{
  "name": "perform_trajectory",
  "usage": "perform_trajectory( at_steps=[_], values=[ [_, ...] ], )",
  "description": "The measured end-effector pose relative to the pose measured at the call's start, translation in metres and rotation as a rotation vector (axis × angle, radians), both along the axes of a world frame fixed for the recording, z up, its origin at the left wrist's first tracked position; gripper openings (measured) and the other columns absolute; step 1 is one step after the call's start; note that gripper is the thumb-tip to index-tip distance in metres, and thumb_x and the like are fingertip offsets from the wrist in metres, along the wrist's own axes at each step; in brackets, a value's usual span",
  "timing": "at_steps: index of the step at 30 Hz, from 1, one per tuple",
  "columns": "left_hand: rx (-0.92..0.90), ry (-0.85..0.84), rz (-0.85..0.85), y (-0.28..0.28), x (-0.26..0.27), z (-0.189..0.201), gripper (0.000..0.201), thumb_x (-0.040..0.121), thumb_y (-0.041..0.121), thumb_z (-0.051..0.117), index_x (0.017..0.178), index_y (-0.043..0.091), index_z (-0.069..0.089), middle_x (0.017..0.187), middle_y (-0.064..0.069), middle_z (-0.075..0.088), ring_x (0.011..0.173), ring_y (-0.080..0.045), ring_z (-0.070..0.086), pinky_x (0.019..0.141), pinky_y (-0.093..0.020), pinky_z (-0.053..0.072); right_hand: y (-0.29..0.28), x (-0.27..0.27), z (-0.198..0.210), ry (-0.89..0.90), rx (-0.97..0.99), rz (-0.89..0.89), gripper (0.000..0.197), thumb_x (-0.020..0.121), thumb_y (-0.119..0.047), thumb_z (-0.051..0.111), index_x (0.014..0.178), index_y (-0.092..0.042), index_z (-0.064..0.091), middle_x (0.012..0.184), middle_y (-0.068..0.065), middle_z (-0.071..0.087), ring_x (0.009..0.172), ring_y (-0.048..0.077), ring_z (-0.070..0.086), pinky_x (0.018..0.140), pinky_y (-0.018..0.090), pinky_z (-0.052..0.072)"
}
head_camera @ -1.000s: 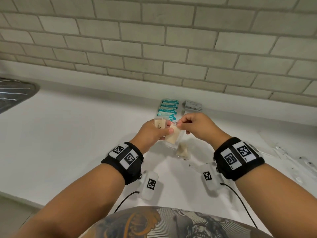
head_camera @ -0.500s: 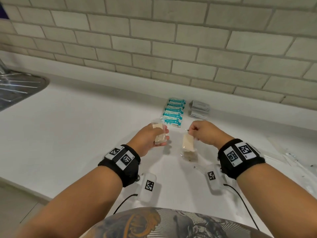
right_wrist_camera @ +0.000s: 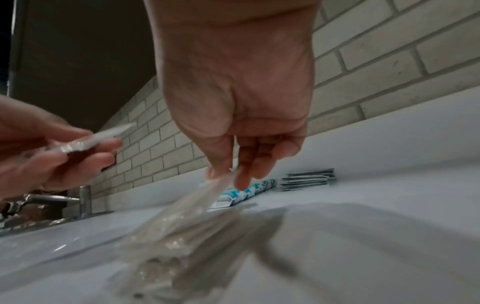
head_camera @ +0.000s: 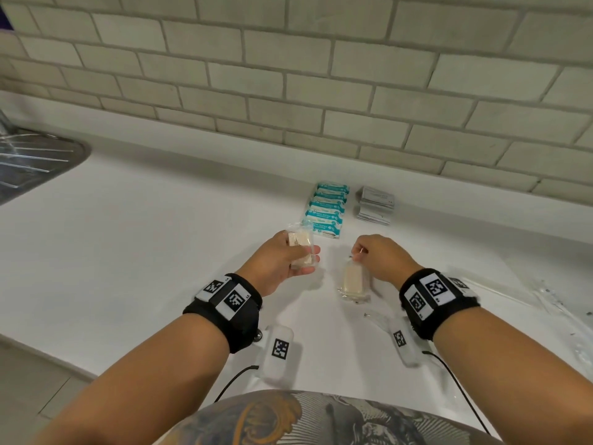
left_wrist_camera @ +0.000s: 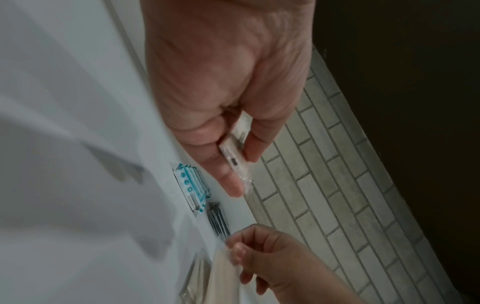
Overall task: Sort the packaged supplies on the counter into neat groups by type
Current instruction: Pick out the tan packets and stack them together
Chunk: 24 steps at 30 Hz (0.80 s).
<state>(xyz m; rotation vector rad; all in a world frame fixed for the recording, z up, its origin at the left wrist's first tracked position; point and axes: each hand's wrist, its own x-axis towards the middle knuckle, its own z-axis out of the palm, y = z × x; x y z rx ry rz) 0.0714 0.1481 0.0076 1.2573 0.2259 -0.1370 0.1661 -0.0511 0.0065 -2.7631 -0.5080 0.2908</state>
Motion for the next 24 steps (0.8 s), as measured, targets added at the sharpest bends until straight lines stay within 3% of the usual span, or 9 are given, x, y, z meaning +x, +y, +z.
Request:
perform_trajectory(
  at_steps=[4,6,8,11,15,17,19,21,24],
  values=[
    [0.037,-0.007,0.001,0.000,0.002,-0.005,0.018,0.092,0.006,0.059,0.108,0.012,0.056,0.111,-0.011,0.064,0.094,-0.021,0.067,0.075,-0.026,0.060,0.008,-0.009,0.016,0.033,0.335,0.009,0.015,0.092,-0.030,0.060,0.100,-0.020,0.068,0.099,-0.005,0.066,0.088,0.013,0.060,0.076,0.025,0.045],
    [0.032,-0.032,-0.022,-0.003,0.003,-0.005,0.016,0.092,0.005,0.059,0.104,0.014,0.058,0.105,-0.008,0.065,0.090,-0.020,0.067,0.077,-0.027,0.059,0.017,-0.022,0.031,0.197,0.549,0.055,0.013,0.087,-0.027,0.069,0.096,-0.019,0.072,0.094,-0.004,0.070,0.078,0.009,0.061,0.074,0.024,0.051],
    [0.041,-0.068,-0.053,-0.007,0.004,-0.006,0.016,0.091,0.005,0.060,0.104,0.015,0.060,0.100,-0.004,0.067,0.088,-0.017,0.067,0.080,-0.027,0.058,0.023,-0.030,0.039,0.204,0.583,0.093,0.007,0.081,-0.021,0.075,0.087,-0.018,0.074,0.087,-0.003,0.071,0.073,0.008,0.060,0.073,0.025,0.051],
    [0.075,-0.045,-0.043,-0.012,0.005,-0.001,0.014,0.094,0.018,0.059,0.107,0.012,0.060,0.100,-0.004,0.067,0.090,-0.017,0.066,0.081,-0.028,0.056,0.024,-0.033,0.041,-0.051,0.516,0.101,0.004,0.082,-0.018,0.073,0.080,-0.015,0.071,0.083,-0.005,0.066,0.073,0.006,0.056,0.069,0.020,0.046],
    [0.005,0.149,-0.034,-0.009,0.009,0.006,0.044,0.097,0.042,0.048,0.114,0.003,0.057,0.097,-0.013,0.068,0.085,-0.024,0.069,0.076,-0.032,0.059,0.014,-0.035,0.042,-0.381,0.343,0.275,0.005,0.086,-0.017,0.063,0.082,-0.015,0.065,0.086,-0.006,0.057,0.073,0.008,0.048,0.065,0.020,0.037],
    [-0.079,0.108,-0.014,-0.009,0.010,0.006,0.032,0.097,0.025,0.054,0.121,0.005,0.054,0.098,-0.013,0.069,0.080,-0.021,0.069,0.069,-0.028,0.059,0.009,-0.035,0.041,-0.376,0.264,0.378,0.006,0.086,-0.016,0.063,0.086,-0.017,0.070,0.092,-0.005,0.056,0.078,0.009,0.048,0.070,0.021,0.037],
    [-0.071,0.055,0.048,-0.010,0.012,0.007,0.032,0.092,0.006,0.059,0.122,0.008,0.050,0.103,-0.012,0.068,0.077,-0.018,0.068,0.071,-0.029,0.058,0.006,-0.037,0.039,-0.229,0.315,0.344,0.011,0.088,-0.013,0.064,0.091,-0.020,0.073,0.097,-0.010,0.053,0.083,0.009,0.050,0.070,0.009,0.036],
    [0.037,0.008,0.049,-0.014,0.012,0.010,0.031,0.089,-0.001,0.060,0.117,0.008,0.051,0.105,-0.012,0.068,0.080,-0.020,0.067,0.080,-0.034,0.056,0.004,-0.036,0.038,-0.129,0.463,0.225,0.010,0.089,-0.015,0.065,0.092,-0.022,0.070,0.097,-0.013,0.051,0.081,0.008,0.052,0.067,0.004,0.039],
    [0.221,-0.068,0.027,-0.022,0.010,0.013,0.018,0.086,-0.002,0.060,0.096,0.014,0.060,0.099,-0.008,0.069,0.088,-0.021,0.065,0.089,-0.040,0.053,0.007,-0.033,0.040,-0.052,0.584,0.050,0.017,0.089,-0.022,0.066,0.105,-0.024,0.062,0.098,-0.007,0.055,0.071,0.003,0.051,0.057,0.005,0.042]
  ],
)
